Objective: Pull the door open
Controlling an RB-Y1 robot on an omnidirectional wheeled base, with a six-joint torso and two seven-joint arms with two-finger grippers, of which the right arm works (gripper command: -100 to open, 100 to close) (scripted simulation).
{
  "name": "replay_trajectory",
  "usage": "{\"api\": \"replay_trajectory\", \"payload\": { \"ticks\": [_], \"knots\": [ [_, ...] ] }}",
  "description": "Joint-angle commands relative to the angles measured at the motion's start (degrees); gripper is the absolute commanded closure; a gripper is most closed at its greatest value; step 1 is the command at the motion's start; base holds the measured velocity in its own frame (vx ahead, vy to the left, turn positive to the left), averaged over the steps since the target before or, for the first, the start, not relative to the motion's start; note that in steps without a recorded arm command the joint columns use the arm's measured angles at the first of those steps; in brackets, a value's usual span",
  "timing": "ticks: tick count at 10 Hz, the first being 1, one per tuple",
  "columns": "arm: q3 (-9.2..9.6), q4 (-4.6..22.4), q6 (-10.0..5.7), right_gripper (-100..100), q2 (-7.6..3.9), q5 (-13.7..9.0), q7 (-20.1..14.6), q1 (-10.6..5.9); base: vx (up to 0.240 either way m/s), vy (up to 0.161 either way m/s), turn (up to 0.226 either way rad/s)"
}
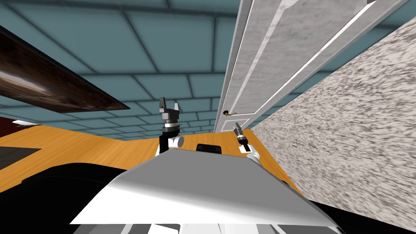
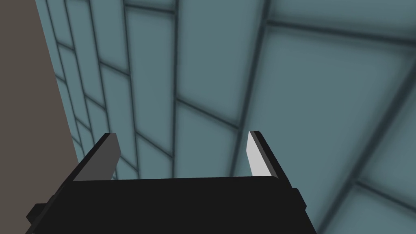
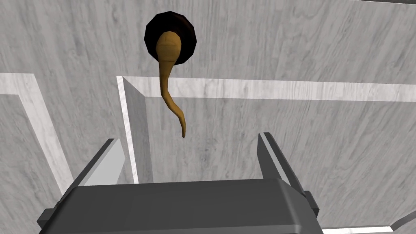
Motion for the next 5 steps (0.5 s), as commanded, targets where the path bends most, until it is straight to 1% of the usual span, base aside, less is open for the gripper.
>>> {"api": "replay_trajectory", "payload": {
  "ticks": [1,3,4,5],
  "knots": [
    [-0.05,1.76,-0.52,-100,-0.34,0.4,-0.33,-0.61,0.098,-0.009,0.021],
    [-0.11,4.13,-1.16,-100,-0.87,1.0,-0.85,-1.4,0.099,-0.004,0.027],
    [-0.14,5.48,-1.52,-100,-1.17,1.33,-1.15,-1.85,0.155,0.004,0.041],
    [-0.16,6.28,-1.73,-100,-1.35,1.53,-1.32,-2.12,0.151,0.006,0.023]
  ]
}}
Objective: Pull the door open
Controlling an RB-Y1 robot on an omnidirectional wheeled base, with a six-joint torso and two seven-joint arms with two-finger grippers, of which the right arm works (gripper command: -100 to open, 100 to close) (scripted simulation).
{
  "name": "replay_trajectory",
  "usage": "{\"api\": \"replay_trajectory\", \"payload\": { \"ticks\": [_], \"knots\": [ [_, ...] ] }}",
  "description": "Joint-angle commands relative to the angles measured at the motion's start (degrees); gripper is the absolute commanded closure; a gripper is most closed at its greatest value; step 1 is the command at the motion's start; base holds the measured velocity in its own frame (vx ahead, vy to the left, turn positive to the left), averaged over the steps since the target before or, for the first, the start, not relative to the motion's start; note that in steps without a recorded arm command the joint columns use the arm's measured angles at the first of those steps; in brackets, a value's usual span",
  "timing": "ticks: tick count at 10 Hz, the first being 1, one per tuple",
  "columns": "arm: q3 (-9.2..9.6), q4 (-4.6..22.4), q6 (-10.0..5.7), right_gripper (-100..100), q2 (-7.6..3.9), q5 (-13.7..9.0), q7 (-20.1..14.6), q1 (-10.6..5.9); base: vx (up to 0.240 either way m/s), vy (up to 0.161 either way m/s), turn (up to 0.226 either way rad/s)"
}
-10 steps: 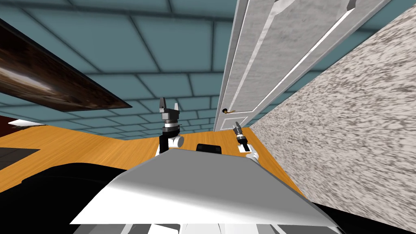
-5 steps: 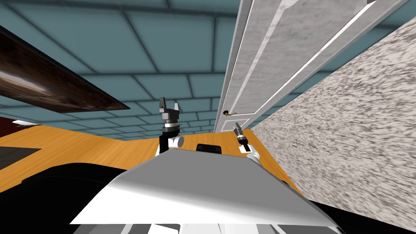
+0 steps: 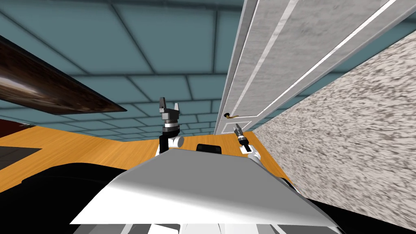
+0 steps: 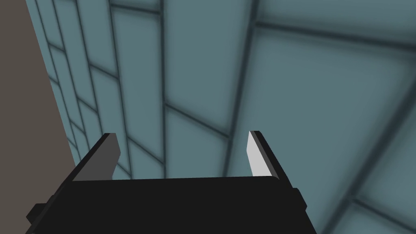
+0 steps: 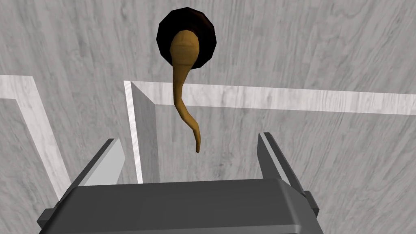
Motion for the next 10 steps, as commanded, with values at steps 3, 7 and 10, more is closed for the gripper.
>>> {"api": "replay_trajectory", "payload": {
  "ticks": [3,7,10],
  "knots": [
    [-1.24,2.89,-1.31,-100,-1.15,-0.67,-0.31,-0.41,0.103,0.012,0.082],
    [-4.44,7.09,-3.41,-100,-3.37,-3.09,-0.31,-0.19,0.178,0.072,0.225],
    [-5.21,8.1,-3.92,-100,-3.9,-3.67,-0.31,-0.14,0.094,0.011,0.067]
  ]
}}
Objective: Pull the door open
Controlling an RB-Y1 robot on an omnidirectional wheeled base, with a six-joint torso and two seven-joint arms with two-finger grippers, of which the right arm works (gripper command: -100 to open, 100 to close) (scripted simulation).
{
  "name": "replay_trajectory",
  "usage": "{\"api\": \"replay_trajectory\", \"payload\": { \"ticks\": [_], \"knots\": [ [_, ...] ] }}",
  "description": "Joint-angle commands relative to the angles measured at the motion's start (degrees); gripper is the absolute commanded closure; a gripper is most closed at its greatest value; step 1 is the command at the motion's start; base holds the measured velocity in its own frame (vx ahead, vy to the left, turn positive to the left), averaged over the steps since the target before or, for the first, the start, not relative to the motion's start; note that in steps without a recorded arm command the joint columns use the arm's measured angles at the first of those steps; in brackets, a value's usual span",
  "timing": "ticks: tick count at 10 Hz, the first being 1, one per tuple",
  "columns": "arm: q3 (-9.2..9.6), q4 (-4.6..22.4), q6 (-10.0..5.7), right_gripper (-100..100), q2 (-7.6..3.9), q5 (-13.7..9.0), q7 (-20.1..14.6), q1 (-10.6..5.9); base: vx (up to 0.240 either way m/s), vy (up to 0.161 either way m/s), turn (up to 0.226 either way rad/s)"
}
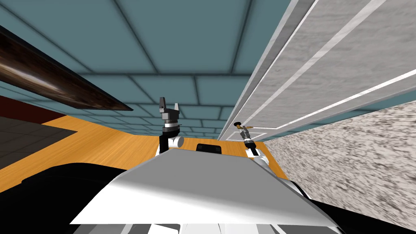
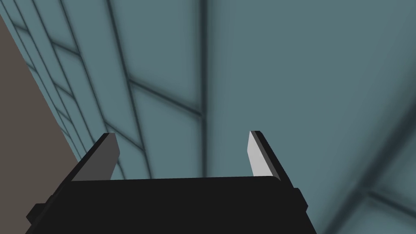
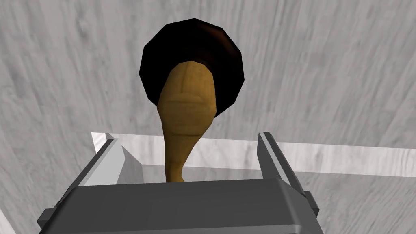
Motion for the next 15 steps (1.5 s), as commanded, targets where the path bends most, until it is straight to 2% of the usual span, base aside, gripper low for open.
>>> {"api": "replay_trajectory", "payload": {
  "ticks": [1,2,3,8,9,12,15],
  "knots": [
    [-1.07,1.37,-0.77,-100,-0.75,-0.81,0.01,0.08,0.143,-0.007,0.202],
    [-0.65,1.12,-0.58,-100,-0.32,-0.47,0.16,-0.1,0.067,-0.01,0.042],
    [-0.65,1.12,-0.58,100,-0.32,-0.47,0.16,-0.1,-0.015,0.0,-0.038],
    [-0.65,1.12,-0.58,100,-0.32,-0.47,0.16,-0.1,-0.009,0.0,-0.001],
    [-0.75,1.54,-2.05,100,-0.94,-0.09,-0.61,0.74,-0.111,-0.057,0.153],
    [-0.91,2.08,-4.73,100,-1.99,0.56,-1.81,2.1,-0.188,-0.075,0.163],
    [-1.12,2.82,-8.39,100,-3.43,1.45,-3.46,3.95,-0.161,-0.068,0.16]
  ]
}}
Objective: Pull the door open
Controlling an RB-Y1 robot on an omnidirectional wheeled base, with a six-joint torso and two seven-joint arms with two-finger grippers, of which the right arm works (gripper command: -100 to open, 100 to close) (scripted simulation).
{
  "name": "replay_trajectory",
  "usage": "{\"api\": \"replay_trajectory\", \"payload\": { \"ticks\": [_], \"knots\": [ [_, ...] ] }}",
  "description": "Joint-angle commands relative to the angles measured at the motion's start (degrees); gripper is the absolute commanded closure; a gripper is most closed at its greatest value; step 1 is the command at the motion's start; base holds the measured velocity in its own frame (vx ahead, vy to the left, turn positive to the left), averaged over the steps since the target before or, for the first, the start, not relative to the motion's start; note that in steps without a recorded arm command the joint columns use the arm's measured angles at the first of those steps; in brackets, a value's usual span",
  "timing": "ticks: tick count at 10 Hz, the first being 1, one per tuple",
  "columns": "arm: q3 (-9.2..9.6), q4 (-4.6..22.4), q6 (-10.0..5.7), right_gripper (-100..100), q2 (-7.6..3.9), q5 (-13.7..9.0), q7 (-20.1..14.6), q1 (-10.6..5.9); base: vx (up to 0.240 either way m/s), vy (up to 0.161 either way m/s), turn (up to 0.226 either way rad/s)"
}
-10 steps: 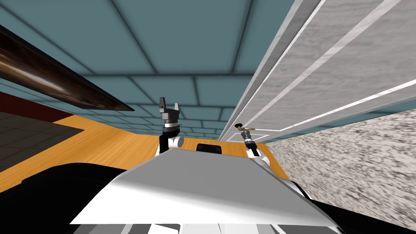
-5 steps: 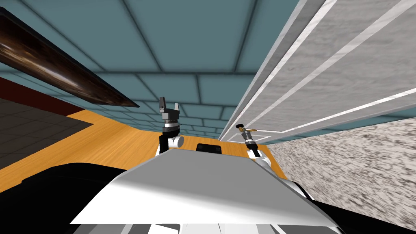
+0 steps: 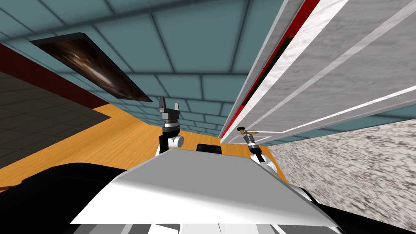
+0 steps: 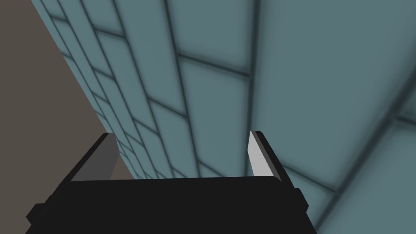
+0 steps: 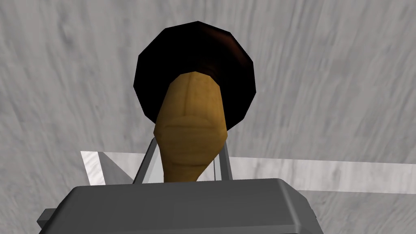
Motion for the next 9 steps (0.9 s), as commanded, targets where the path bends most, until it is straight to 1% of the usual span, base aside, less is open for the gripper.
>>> {"api": "replay_trajectory", "payload": {
  "ticks": [1,2,3,4,5,6,9],
  "knots": [
    [-0.21,-1.15,-1.59,100,-0.86,0.46,-1.08,1.72,-0.156,-0.102,0.191],
    [-0.26,-0.96,-2.51,100,-1.22,0.68,-1.5,2.19,-0.181,-0.083,0.148],
    [-0.3,-0.85,-3.05,100,-1.44,0.82,-1.74,2.46,-0.183,-0.069,0.091],
    [-0.04,-1.89,-2.0,100,-1.07,0.8,-1.79,2.68,-0.075,-0.029,0.02],
    [-0.24,-1.33,-3.4,100,-1.31,1.11,-2.14,3.38,-0.114,-0.055,0.185],
    [-0.45,-0.96,-4.29,100,-1.54,1.27,-2.29,3.74,-0.188,-0.125,0.224],
    [-1.21,0.4,-7.58,100,-2.35,1.83,-2.85,5.03,-0.231,-0.085,0.184]
  ]
}}
